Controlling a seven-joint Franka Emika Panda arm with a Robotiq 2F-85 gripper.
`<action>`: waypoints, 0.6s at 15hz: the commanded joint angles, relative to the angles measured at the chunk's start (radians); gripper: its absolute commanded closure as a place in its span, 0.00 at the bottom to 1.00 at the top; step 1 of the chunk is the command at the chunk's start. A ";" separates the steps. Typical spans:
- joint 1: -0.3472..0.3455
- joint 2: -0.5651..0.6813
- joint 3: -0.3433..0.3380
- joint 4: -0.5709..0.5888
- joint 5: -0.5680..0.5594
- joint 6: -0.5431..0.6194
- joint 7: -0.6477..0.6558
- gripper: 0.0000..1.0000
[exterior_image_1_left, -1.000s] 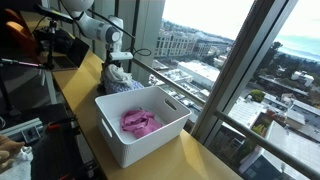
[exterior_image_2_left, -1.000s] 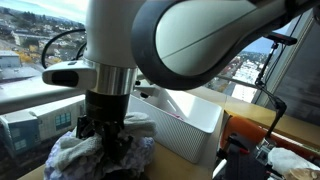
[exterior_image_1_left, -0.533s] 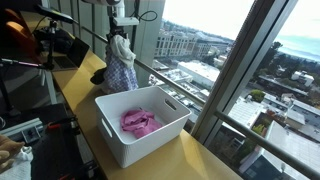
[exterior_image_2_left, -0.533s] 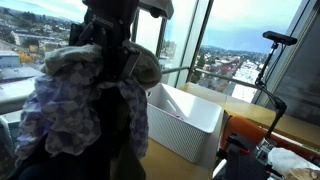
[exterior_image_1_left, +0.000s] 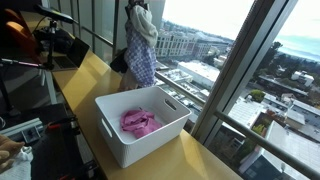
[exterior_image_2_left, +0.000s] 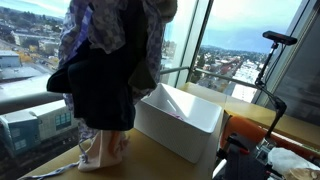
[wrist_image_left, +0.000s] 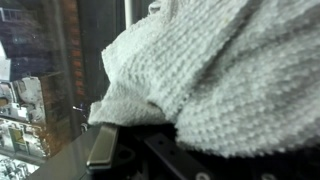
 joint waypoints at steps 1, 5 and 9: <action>-0.038 -0.048 -0.030 0.111 -0.017 -0.062 -0.041 1.00; -0.096 -0.110 -0.056 0.190 -0.016 -0.095 -0.066 1.00; -0.110 -0.179 -0.067 0.289 -0.050 -0.175 -0.050 1.00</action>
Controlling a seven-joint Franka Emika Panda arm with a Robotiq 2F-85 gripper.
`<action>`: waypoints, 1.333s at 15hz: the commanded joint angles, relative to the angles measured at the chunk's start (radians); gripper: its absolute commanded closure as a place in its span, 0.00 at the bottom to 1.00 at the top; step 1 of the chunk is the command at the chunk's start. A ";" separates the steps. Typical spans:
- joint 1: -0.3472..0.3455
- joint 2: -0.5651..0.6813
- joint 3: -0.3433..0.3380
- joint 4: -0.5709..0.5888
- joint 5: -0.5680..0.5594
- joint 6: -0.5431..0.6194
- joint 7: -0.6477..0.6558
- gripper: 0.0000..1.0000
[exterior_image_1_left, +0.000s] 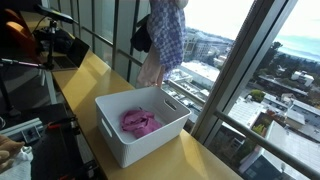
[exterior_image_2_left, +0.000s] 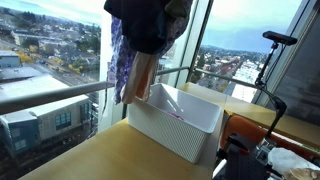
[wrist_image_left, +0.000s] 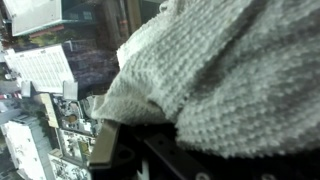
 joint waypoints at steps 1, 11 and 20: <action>0.001 -0.056 -0.013 0.118 -0.047 -0.094 -0.012 1.00; -0.084 -0.081 -0.069 0.299 -0.084 -0.188 -0.042 1.00; -0.054 -0.055 -0.116 0.508 -0.180 -0.274 -0.075 1.00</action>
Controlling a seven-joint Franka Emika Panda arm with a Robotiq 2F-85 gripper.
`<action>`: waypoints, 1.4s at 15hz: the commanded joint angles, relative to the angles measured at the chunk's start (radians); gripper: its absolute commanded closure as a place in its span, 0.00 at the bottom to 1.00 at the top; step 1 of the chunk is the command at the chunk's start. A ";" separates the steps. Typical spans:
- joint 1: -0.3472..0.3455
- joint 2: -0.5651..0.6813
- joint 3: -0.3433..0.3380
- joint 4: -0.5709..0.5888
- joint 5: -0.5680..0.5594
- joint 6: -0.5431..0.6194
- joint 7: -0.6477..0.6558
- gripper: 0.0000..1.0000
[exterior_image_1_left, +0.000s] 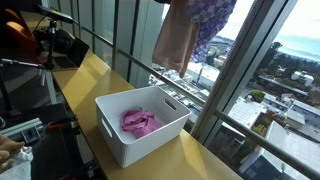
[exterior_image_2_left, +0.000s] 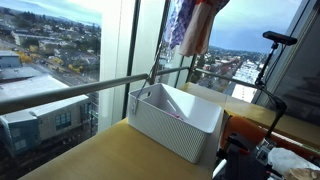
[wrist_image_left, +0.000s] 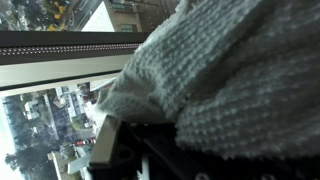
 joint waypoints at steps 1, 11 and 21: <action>0.055 0.047 -0.038 0.168 -0.061 -0.065 -0.047 1.00; 0.103 0.054 -0.102 0.282 -0.094 -0.133 -0.101 1.00; 0.058 0.045 -0.147 0.250 -0.055 -0.108 -0.109 1.00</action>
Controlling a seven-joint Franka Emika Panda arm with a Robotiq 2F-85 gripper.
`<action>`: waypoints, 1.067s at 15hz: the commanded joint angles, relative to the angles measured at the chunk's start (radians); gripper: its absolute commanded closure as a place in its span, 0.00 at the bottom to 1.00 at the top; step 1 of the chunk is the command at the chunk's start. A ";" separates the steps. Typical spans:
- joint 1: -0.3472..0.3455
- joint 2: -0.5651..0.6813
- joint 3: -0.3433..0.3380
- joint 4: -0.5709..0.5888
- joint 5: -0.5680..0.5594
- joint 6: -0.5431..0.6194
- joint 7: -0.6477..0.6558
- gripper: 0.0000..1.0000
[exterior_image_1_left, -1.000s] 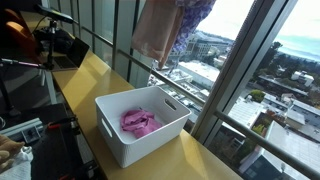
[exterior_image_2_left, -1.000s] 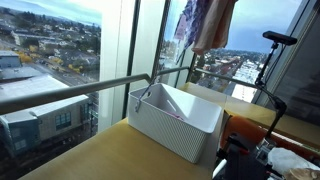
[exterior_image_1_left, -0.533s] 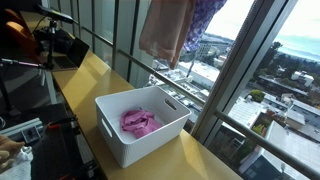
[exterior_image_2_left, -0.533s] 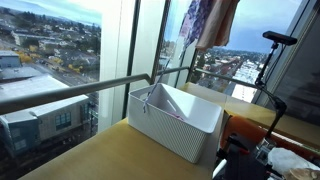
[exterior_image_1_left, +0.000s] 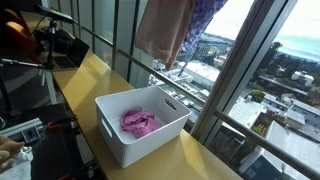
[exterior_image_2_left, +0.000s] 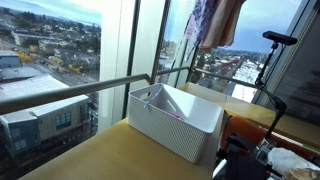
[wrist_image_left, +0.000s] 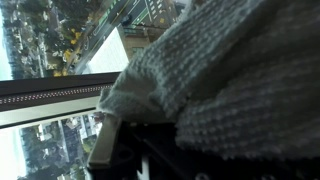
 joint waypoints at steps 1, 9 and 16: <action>-0.005 0.014 -0.019 0.025 0.011 0.030 -0.037 1.00; 0.031 0.163 -0.006 0.034 0.066 0.020 -0.009 1.00; 0.005 0.276 -0.004 0.038 0.171 -0.007 -0.004 1.00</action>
